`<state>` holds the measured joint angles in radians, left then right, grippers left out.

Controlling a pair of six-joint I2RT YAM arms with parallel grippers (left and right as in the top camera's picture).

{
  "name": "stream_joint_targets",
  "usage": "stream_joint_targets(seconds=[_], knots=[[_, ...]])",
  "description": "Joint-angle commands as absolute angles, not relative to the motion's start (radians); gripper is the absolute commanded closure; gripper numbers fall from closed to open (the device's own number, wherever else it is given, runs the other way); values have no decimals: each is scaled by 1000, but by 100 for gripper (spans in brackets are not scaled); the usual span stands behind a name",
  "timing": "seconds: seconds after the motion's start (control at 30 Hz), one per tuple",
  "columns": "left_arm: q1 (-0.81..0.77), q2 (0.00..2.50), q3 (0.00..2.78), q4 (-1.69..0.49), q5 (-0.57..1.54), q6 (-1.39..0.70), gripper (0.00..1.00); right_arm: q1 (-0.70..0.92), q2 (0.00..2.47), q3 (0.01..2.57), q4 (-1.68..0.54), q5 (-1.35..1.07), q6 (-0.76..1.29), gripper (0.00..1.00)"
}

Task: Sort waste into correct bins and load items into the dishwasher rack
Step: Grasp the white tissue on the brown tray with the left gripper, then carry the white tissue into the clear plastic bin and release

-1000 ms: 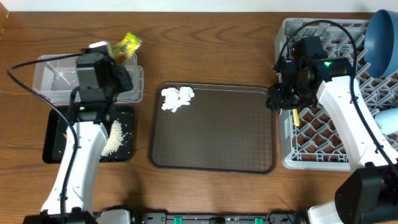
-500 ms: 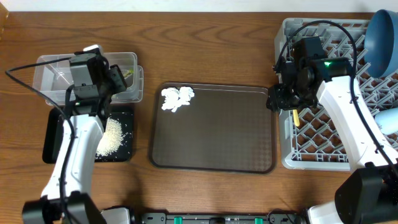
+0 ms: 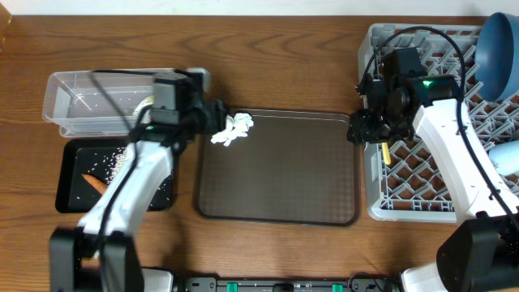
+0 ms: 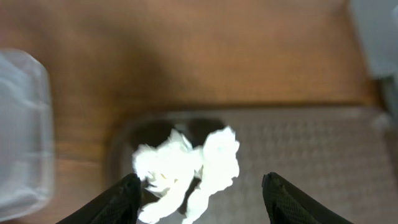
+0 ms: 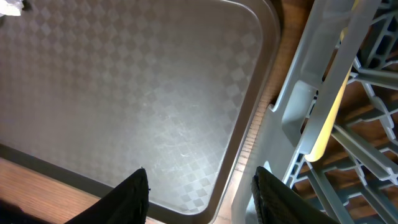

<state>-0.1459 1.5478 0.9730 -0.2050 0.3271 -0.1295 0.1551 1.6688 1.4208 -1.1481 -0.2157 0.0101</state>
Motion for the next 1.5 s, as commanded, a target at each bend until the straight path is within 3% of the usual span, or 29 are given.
stream_joint_targets(seconds=[0.0, 0.27, 0.37, 0.43, 0.57, 0.6, 0.97, 1.27, 1.47], knots=[[-167, 1627, 970, -207, 321, -116, 35, 162, 1679, 1419, -1149, -214, 3, 47], [-171, 1774, 970, -208, 321, -117, 35, 162, 1679, 1419, -1149, -213, 3, 47], [-174, 1794, 970, -213, 321, -117, 41, 162, 1679, 1419, -1149, -213, 3, 47], [-177, 1794, 970, -218, 321, -117, 53, 162, 1679, 1419, -1149, -213, 3, 47], [-180, 1794, 970, -229, 321, -117, 88, 162, 1679, 1419, -1149, -213, 3, 47], [-180, 1794, 970, -235, 321, -117, 93, 162, 1679, 1419, -1150, -213, 3, 47], [-177, 1568, 995, -334, 311, -116, 94, 157, 1679, 1419, -1159, -213, 3, 47], [-80, 1336, 995, -244, -25, -116, 93, 157, 1679, 1419, -1159, -213, 3, 47], [50, 1395, 995, -184, -49, -117, 90, 157, 1679, 1419, -1160, -213, 2, 47]])
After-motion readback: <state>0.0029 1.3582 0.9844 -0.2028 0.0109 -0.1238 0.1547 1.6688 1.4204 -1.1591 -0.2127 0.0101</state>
